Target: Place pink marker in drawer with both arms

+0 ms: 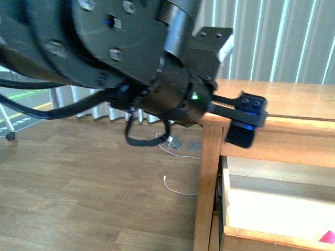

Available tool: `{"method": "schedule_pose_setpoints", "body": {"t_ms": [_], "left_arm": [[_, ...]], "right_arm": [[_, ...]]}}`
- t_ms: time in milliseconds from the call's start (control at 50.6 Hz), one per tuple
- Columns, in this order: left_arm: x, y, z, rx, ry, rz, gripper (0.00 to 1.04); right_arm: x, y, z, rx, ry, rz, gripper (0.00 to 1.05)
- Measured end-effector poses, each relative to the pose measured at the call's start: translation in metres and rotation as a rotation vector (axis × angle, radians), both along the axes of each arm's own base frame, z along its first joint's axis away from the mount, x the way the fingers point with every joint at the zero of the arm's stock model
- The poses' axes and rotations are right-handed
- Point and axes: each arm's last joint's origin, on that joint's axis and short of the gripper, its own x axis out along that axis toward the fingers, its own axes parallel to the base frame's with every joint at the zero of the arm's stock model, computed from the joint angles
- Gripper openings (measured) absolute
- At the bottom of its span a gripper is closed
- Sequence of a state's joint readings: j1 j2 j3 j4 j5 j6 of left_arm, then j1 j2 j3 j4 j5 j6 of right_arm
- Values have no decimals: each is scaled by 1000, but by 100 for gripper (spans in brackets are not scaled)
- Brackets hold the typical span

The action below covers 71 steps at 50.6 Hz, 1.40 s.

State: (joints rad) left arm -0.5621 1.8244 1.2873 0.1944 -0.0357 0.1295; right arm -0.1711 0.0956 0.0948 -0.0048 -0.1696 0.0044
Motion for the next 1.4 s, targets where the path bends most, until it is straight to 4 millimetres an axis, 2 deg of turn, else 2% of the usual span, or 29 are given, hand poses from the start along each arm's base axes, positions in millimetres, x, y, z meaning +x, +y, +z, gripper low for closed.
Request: {"method": "schedule_pose_setpoints", "body": {"t_ms": [138,158,336,395,553,771,1107,1245,1403], "left_arm": [[-21,40,16,-34,-64,94,99],[-63,94,36,-106,-139,215,99],[-108,134,34,-161,-165,302,99],[-128,149,27,-176,-156,348,99],[-166,176,7,-210,-120,444,99],[-199,200,-20,-283,-77,557,99],[-200,201,-21,-305,-78,567,98],[-206,205,-31,-282,-263,543,76],[-217,213,-48,-249,-286,520,42]], "right_arm": [[0,0,0,0,0,0,96],[0,0,0,0,0,0,96],[0,0,0,0,0,0,96],[0,0,0,0,0,0,96],[0,0,0,0,0,0,96],[0,0,0,0,0,0,96],[0,0,0,0,0,0,96],[0,0,0,0,0,-1,96],[0,0,0,0,0,0,96]]}}
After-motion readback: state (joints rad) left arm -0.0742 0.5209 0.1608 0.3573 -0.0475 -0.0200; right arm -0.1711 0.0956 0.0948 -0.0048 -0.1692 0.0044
